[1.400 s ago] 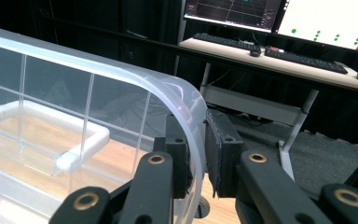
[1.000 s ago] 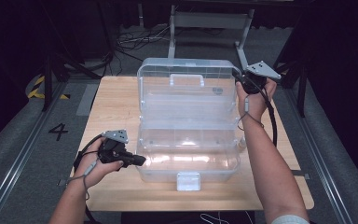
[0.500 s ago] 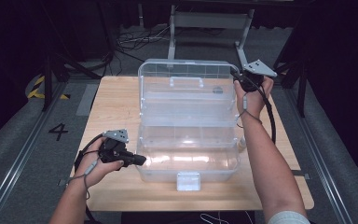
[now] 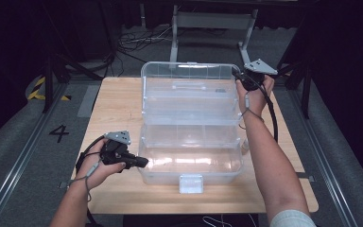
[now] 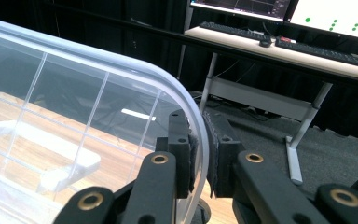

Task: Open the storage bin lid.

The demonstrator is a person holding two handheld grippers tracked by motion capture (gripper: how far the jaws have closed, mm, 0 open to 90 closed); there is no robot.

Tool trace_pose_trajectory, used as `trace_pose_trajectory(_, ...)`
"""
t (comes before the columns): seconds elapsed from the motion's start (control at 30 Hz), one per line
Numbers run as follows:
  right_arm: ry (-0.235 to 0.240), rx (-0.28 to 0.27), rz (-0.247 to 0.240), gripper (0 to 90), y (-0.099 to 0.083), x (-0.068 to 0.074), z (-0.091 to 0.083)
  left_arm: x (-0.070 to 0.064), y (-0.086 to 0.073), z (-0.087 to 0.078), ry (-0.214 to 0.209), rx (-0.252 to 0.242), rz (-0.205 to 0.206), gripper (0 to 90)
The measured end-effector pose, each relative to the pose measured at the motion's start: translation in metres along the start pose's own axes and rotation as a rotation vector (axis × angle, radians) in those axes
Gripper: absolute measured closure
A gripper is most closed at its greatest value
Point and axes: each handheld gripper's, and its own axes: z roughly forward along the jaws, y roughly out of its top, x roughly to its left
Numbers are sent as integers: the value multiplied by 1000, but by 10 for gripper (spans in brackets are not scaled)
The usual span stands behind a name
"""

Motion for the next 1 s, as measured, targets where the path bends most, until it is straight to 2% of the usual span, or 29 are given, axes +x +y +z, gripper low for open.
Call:
trace_pose_trajectory(0.13,9,0,-5,826,-3,-2,5,1,0,0,-6,-2,-2,888)
trace_pose_trajectory(0.23,20,0,13,825,-6,-4,8,1,0,1,-6,-2,-1,888)
trace_pose_trajectory(0.57,29,17,22,827,-13,-6,19,1,0,1,-9,-3,0,888)
trace_pose_trajectory(1.0,74,36,52,823,-23,-14,31,2,-1,1,-12,-7,0,888)
